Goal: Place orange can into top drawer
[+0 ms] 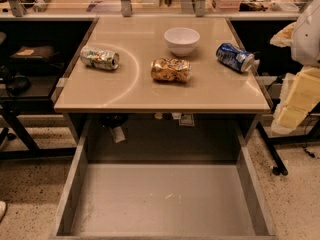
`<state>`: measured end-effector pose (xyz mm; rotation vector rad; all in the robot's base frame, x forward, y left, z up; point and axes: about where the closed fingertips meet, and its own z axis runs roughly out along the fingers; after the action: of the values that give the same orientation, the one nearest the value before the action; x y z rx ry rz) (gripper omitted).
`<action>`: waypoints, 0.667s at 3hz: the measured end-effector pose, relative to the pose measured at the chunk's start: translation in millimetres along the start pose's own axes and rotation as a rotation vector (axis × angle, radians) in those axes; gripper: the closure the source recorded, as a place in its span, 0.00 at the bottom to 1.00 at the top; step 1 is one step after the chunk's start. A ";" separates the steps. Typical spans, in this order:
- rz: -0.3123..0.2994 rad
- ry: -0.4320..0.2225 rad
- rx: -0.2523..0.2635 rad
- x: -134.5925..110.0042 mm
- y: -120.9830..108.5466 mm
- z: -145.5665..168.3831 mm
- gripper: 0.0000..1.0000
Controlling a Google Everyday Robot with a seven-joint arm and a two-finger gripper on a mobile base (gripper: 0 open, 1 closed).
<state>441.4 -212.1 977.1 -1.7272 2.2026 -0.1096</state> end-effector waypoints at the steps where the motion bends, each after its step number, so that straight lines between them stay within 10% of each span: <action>1: -0.030 -0.043 0.017 -11.5 -8.9 18.6 0.00; 2: -0.051 -0.120 0.061 -21.8 -21.7 37.2 0.00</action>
Offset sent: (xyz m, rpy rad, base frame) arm 0.0630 0.0305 -0.0388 0.1555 -0.1745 0.0996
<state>477.5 -191.5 952.6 -1.7120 2.0495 -0.0821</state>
